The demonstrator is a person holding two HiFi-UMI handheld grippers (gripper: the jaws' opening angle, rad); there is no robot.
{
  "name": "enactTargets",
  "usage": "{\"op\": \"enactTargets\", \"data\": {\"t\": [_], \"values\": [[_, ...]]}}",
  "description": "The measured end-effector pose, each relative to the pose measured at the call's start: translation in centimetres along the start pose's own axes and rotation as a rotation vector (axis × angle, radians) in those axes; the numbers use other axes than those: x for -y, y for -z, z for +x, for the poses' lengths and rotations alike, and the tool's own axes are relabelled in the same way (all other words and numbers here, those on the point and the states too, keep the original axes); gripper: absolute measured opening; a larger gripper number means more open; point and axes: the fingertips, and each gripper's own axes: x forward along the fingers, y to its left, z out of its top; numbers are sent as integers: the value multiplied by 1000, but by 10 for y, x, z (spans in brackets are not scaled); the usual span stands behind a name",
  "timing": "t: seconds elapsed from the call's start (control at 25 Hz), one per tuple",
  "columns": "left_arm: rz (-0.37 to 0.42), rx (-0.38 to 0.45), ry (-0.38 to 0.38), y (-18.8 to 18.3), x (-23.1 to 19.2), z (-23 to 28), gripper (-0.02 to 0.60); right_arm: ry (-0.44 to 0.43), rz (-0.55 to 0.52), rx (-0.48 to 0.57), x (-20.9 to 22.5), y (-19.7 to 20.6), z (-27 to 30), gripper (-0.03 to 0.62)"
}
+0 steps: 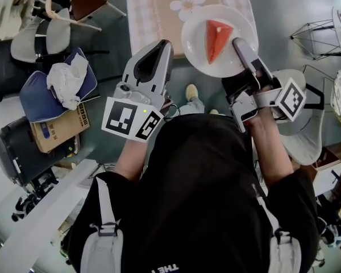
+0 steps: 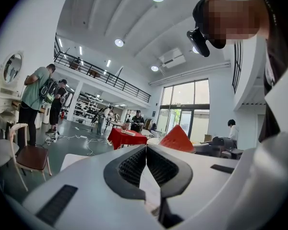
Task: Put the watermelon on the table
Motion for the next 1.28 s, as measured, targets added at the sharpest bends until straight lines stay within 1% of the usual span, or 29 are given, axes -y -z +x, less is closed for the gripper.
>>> {"op": "enactTargets", "data": {"t": [0.12,0.28,0.36,0.52,0.76,0.92,1.08,1.28], "values": [[1,4,-1,-4,-9,3,15,2,-2,1,-1,-1,11,31],[14,0,-14,-6,-36,13,15,5,0,4,2,-5,39,31],[21,7,-19,-9,-44,15,15,1,3,5,3,-6,46,31],[38,12,-28,-11,-45,11,15,4,10,-2,3,-4,45,31],[26,18,-17,-9,-50,10,15,5,-3,8,0,-4,46,31],[27,17,-27,-7,-50,11,15,2,-2,18,2,-6,44,31],[63,7,-65,-8,-52,12,15,3,-3,17,1,-5,45,31],[141,-3,-158,-11,-58,12,15,5,-7,18,2,-7,45,31]]}}
